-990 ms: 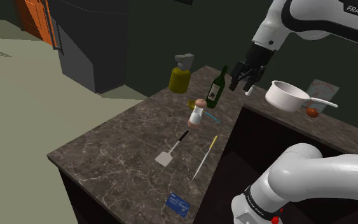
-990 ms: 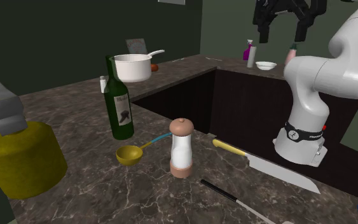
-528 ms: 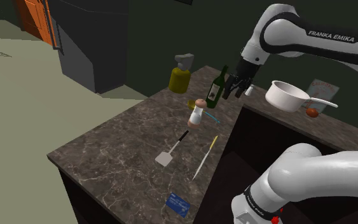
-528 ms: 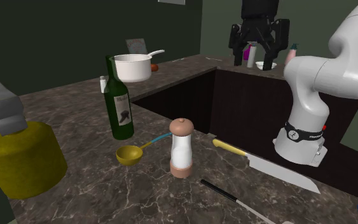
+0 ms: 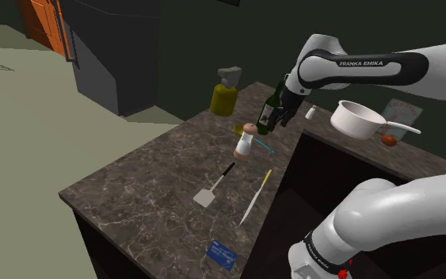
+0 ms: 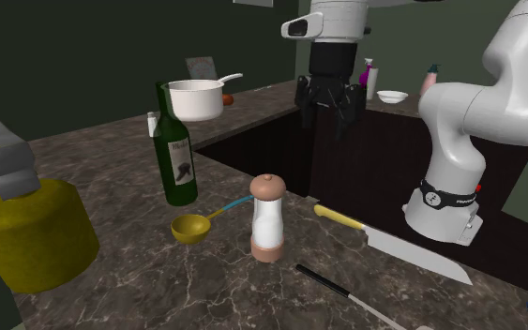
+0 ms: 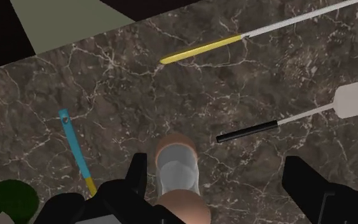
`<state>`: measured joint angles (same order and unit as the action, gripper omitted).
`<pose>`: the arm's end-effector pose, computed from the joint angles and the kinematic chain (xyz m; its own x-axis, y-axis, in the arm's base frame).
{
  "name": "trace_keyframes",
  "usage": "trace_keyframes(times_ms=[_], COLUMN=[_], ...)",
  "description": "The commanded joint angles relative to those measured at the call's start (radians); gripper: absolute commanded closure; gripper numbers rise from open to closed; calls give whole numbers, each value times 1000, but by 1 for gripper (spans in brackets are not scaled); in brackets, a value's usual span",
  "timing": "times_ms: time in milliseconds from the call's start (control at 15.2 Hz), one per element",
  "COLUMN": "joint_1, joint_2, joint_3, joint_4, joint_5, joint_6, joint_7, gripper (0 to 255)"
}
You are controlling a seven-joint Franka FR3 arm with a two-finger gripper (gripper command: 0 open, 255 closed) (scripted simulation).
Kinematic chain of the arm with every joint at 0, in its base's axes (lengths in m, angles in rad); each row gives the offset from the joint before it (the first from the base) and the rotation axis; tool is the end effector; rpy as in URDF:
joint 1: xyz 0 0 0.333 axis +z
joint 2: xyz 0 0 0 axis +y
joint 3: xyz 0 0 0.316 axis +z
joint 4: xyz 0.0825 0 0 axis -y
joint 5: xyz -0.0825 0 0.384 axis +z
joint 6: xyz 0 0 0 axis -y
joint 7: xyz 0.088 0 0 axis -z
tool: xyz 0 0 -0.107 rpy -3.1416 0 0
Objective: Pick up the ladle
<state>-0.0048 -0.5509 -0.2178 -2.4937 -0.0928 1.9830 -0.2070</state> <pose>0.3753 -0.0949 0.4739 0.9981 0.0496 0.0369 0.0503 -0.9985 -0.0200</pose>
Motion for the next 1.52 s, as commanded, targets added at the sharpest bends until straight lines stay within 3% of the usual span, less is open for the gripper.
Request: trace_keyframes(times_ms=[0,594,1122,1452], joint_1=[-1,15,7,-39], joint_2=[60,386,711,897], joint_3=[-26,-119,-148,-116], joint_4=[-1,74,241,380], joint_5=[-18,-22,89,160], joint_6=[74,371,565,635], joint_7=[-46,-241,-454,-570], gripper=[0,0,0,0])
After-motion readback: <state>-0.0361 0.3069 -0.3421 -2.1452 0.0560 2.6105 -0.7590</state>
